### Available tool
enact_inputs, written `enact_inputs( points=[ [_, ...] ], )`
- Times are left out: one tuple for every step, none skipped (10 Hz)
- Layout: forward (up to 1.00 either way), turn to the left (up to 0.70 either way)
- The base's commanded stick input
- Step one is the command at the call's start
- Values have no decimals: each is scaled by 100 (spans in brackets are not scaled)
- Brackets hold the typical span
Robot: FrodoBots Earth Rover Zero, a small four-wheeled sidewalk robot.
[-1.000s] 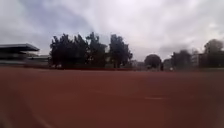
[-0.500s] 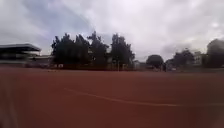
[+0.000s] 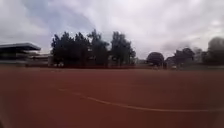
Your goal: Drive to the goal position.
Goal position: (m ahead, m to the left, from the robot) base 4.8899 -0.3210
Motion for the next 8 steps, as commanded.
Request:
enact_inputs(
  points=[
    [70,0],
    [70,0],
    [70,0],
    [70,0],
    [70,0],
    [70,0],
    [65,0],
    [15,0]
  ],
)
